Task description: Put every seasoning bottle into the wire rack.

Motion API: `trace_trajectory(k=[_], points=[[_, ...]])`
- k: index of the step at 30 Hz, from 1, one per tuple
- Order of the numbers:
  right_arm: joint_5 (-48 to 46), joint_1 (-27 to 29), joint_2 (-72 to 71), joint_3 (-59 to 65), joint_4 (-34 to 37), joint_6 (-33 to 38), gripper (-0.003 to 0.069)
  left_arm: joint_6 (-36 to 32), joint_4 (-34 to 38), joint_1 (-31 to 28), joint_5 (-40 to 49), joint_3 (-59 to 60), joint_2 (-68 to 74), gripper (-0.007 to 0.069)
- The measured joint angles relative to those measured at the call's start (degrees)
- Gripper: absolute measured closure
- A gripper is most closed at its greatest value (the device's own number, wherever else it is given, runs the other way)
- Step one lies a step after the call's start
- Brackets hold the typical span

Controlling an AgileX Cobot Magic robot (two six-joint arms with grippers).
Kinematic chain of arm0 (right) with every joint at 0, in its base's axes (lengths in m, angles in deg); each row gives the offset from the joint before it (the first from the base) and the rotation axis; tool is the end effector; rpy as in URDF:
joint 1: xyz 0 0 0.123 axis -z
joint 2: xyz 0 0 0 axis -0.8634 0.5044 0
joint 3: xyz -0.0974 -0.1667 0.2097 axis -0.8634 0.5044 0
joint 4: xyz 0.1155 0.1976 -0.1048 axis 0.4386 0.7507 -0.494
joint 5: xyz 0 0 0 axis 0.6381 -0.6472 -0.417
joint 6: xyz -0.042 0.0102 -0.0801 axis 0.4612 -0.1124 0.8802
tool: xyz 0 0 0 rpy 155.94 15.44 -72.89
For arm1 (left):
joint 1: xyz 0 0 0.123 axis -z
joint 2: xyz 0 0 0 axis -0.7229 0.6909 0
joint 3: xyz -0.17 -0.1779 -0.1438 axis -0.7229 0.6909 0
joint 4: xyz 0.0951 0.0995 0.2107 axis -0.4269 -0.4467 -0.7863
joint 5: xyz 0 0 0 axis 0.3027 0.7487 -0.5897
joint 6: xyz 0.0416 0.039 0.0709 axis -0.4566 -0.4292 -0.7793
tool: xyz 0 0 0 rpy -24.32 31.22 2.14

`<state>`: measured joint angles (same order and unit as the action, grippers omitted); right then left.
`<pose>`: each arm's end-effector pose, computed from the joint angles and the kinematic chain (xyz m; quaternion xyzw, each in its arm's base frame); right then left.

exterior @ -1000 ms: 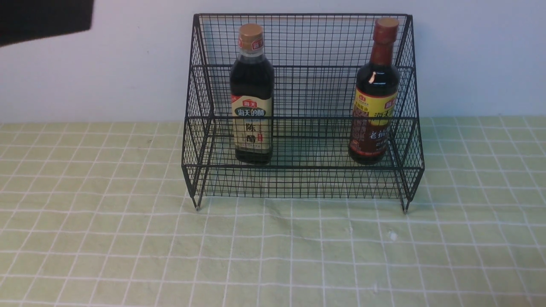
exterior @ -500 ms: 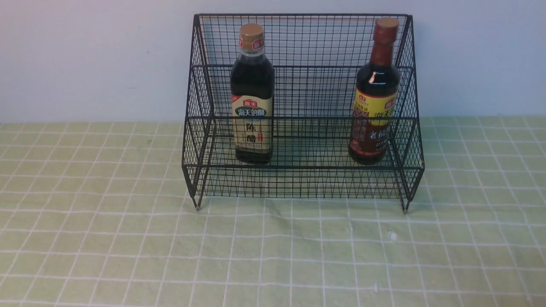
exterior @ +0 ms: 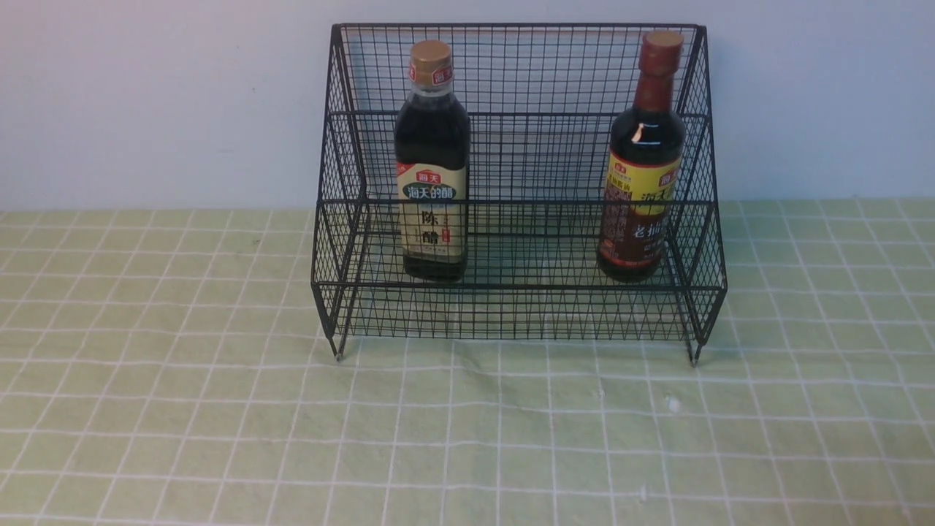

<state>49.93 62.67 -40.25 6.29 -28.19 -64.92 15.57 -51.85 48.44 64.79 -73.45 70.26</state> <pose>0.0524 -0.0025 0.1722 0.0389 0.8041 -0.0001 0.5932 -0.0093 -0.0294 0.5086 0.1981 0.7387 -0.0725 0.6402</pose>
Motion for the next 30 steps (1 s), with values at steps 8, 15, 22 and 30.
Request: trace_trajectory(k=[8,15,22,30], points=[[0.0,0.0,0.0,0.0,0.0,0.0,0.0671,10.49,-16.61,-1.59,-17.15,19.34,-11.16,0.0631],[0.0,0.0,0.0,0.0,0.0,0.0,0.0671,12.82,-20.13,-1.59,-34.51,48.4,-22.52,0.0631],[0.0,0.0,0.0,0.0,0.0,0.0,0.0671,15.92,-20.13,-1.59,-40.39,72.38,-29.84,0.0631],[0.0,0.0,0.0,0.0,0.0,0.0,0.0671,17.81,-20.13,-1.59,-40.37,82.14,-32.82,0.0631]])
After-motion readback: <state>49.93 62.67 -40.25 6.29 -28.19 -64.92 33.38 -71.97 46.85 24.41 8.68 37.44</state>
